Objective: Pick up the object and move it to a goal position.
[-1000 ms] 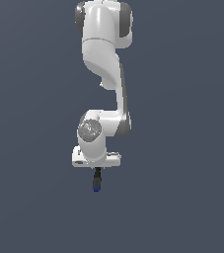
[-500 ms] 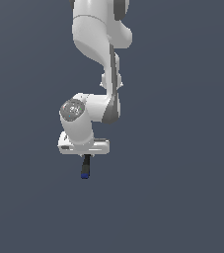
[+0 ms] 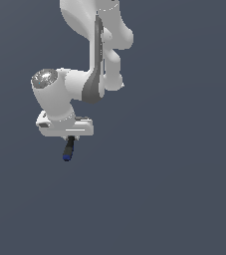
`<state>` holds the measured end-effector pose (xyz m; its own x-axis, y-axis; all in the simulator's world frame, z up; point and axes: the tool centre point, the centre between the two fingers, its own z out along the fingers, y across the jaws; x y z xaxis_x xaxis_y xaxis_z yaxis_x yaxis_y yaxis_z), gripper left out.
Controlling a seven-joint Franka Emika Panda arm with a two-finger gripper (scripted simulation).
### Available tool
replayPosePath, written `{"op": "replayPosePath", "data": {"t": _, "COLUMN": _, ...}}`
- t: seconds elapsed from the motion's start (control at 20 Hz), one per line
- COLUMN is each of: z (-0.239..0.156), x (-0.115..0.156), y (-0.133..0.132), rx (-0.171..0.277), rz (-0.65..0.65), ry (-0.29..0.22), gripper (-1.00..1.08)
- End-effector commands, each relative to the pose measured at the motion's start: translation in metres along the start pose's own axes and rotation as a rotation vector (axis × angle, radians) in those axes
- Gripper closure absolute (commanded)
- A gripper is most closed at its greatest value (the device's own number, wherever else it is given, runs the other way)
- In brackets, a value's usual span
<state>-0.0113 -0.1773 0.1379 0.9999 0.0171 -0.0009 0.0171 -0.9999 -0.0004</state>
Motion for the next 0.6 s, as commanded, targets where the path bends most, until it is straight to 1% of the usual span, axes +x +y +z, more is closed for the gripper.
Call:
{"op": "replayPosePath", "data": {"t": 0.0, "z": -0.015, "x": -0.012, "y": 0.015, "rx": 0.000, "rz": -0.001, "ry": 0.001, "gripper": 1.08}}
{"op": "replayPosePath", "data": {"t": 0.3, "z": -0.039, "x": -0.030, "y": 0.039, "rx": 0.000, "rz": -0.001, "ry": 0.001, "gripper": 1.08}}
{"op": "replayPosePath", "data": {"t": 0.55, "z": -0.047, "x": -0.034, "y": 0.047, "rx": 0.000, "rz": -0.001, "ry": 0.001, "gripper": 1.08}}
